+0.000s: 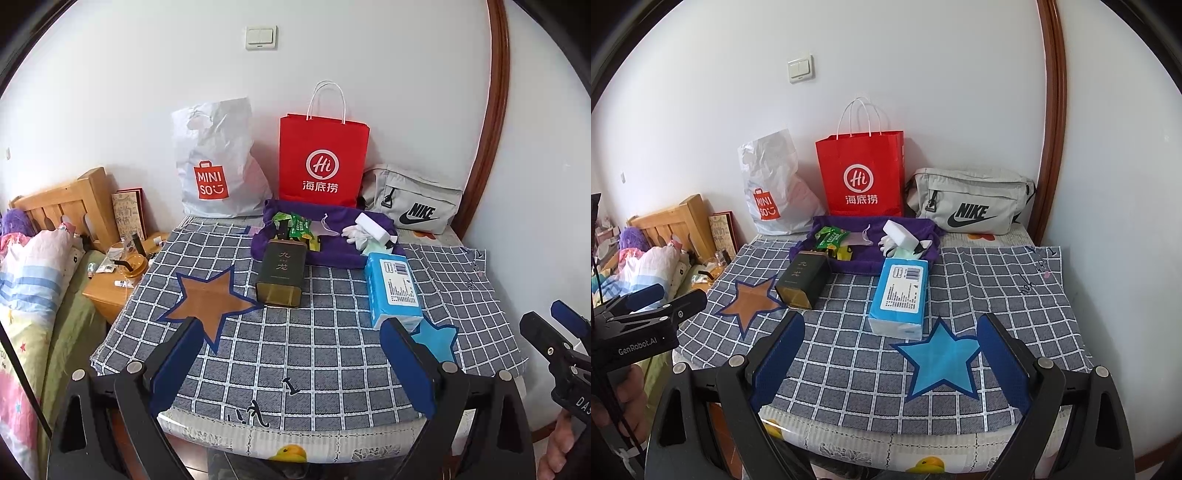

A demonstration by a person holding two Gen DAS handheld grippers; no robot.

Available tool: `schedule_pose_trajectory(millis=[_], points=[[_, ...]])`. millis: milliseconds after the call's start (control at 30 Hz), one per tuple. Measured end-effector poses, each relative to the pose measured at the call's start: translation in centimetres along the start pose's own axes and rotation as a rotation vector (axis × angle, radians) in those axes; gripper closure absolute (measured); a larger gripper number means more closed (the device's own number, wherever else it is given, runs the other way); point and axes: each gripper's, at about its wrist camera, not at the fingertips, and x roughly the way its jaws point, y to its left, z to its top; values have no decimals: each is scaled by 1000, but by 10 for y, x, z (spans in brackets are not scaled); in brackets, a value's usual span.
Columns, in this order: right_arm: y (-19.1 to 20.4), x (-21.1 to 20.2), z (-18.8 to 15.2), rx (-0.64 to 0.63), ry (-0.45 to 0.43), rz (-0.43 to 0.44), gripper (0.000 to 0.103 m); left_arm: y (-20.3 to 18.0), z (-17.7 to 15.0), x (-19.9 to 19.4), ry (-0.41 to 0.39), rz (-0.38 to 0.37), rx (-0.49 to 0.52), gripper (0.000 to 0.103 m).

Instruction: Organize soft objects

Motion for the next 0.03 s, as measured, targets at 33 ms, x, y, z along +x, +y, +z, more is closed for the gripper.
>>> schedule_pose_trajectory(millis=[33], points=[[0, 1, 0, 1, 1, 1, 10, -1, 0, 1, -1, 1, 1, 6]])
